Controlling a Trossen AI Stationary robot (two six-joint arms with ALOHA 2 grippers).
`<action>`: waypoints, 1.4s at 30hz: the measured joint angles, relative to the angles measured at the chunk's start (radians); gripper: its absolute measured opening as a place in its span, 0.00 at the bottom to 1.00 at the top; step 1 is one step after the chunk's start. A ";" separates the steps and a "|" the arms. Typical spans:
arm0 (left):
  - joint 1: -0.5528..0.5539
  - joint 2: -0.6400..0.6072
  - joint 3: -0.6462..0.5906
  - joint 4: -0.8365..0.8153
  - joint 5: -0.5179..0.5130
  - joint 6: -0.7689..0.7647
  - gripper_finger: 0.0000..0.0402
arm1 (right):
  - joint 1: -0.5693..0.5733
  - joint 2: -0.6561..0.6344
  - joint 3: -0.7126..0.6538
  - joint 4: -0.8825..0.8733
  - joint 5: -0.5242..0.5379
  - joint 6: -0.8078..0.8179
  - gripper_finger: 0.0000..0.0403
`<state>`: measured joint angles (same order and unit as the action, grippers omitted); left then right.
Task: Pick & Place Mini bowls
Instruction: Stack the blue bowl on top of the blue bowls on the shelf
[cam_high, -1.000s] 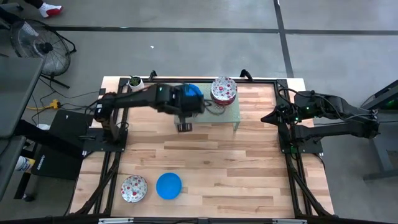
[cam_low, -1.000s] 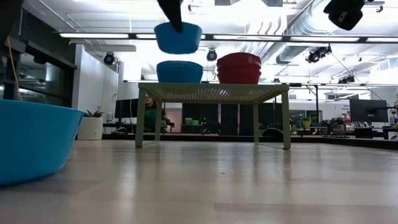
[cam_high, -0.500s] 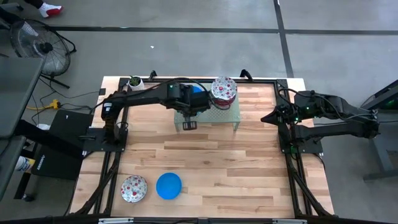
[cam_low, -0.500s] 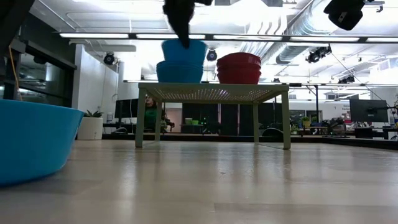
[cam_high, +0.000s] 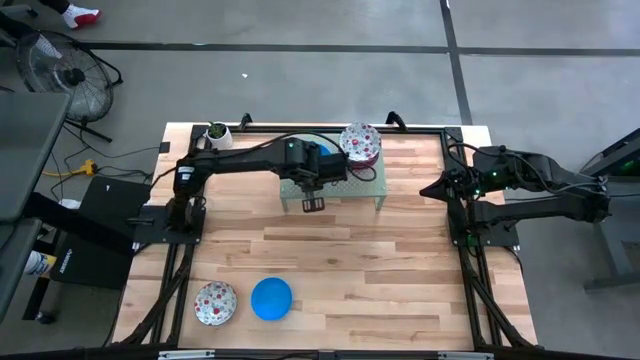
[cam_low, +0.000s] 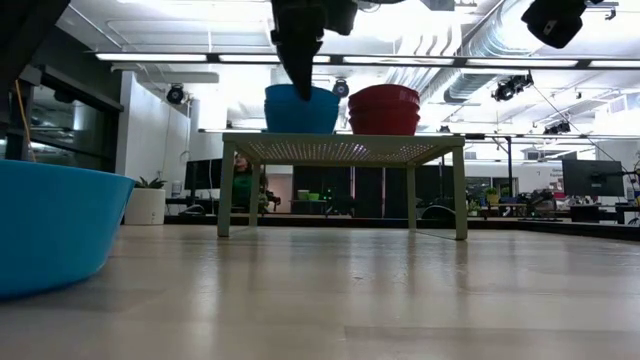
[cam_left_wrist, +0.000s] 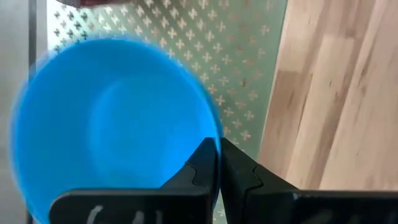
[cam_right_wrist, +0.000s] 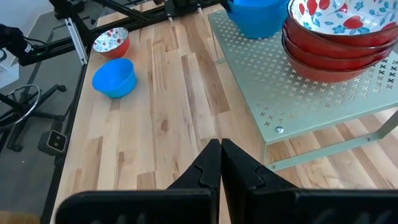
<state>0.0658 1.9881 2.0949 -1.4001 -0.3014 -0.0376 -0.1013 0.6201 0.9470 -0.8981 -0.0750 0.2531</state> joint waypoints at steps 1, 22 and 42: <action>0.000 0.002 -0.001 -0.005 -0.001 0.007 0.02 | 0.000 0.000 0.000 -0.003 0.000 0.000 0.00; 0.001 0.001 0.109 -0.002 -0.064 0.069 0.36 | 0.000 0.000 0.000 -0.030 -0.003 -0.011 0.00; -0.065 -0.015 0.254 -0.150 -0.102 0.018 0.37 | 0.000 -0.118 -0.001 -0.101 0.089 0.036 0.00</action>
<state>0.0004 1.9736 2.3489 -1.5505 -0.4031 -0.0193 -0.1013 0.5020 0.9463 -0.9994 0.0138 0.2893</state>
